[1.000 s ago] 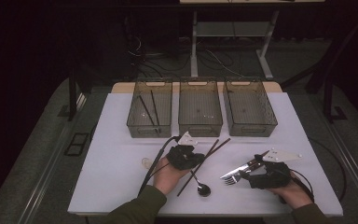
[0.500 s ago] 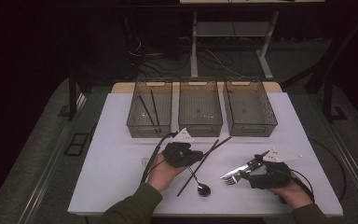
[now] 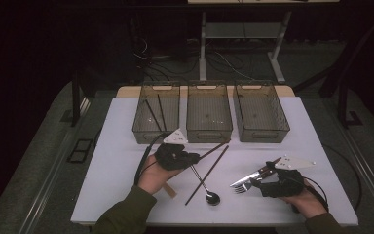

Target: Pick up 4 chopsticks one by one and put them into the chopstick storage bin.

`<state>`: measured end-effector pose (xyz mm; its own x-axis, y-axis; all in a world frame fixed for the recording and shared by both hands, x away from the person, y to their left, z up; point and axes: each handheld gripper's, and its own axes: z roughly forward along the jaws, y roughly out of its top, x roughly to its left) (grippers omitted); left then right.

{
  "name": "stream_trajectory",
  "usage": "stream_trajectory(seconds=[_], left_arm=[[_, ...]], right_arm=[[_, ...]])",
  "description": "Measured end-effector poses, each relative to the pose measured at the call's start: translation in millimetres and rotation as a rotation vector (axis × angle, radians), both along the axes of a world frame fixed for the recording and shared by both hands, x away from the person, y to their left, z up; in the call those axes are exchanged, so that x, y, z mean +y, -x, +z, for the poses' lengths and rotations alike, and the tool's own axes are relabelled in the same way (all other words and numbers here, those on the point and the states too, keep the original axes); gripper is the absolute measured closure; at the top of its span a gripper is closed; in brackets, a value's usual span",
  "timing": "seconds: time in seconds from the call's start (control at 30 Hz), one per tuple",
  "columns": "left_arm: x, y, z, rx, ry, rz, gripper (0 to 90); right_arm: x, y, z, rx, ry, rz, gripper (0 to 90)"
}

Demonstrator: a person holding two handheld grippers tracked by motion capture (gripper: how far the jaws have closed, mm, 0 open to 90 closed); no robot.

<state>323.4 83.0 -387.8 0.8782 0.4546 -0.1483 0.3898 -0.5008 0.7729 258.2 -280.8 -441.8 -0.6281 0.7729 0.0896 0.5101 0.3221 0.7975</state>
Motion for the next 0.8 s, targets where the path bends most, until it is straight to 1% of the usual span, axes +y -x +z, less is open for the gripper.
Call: stream_trajectory(seconds=[0.07, 0.17, 0.27, 0.37, 0.43, 0.63, 0.77, 0.8], left_arm=[[6.3, -1.4, 1.6, 0.001, -0.002, 0.005, 84.8], [14.9, -3.4, 4.0, 0.003, 0.012, 0.017, 84.8], [23.2, -5.8, 7.2, 0.000, 0.014, 0.027, 84.8], [31.2, -8.3, 9.5, -0.001, 0.027, 0.042, 84.7], [37.1, -10.5, 11.0, 0.003, 0.035, 0.043, 84.8], [55.0, -16.5, 15.7, 0.004, 0.051, 0.071, 84.8], [63.0, -19.4, 16.9, 0.003, 0.067, 0.095, 84.7], [64.7, -20.1, 17.7, 0.002, 0.066, 0.100, 84.7]], right_arm=[[-0.2, -0.2, 0.0, 0.002, 0.000, 0.001, 12.3], [0.2, 0.1, 0.0, 0.000, -0.004, 0.003, 12.3], [0.7, 0.5, 0.2, 0.003, -0.009, 0.016, 12.3], [2.5, 0.4, -0.7, 0.005, -0.005, 0.029, 12.2], [3.2, 0.4, -1.3, 0.005, -0.002, 0.039, 12.2], [1.8, -0.9, -2.0, 0.007, -0.001, 0.026, 12.2], [2.8, -0.5, -2.0, 0.013, -0.003, 0.024, 12.2], [2.8, -0.7, -2.3, 0.012, -0.002, 0.022, 12.2]])
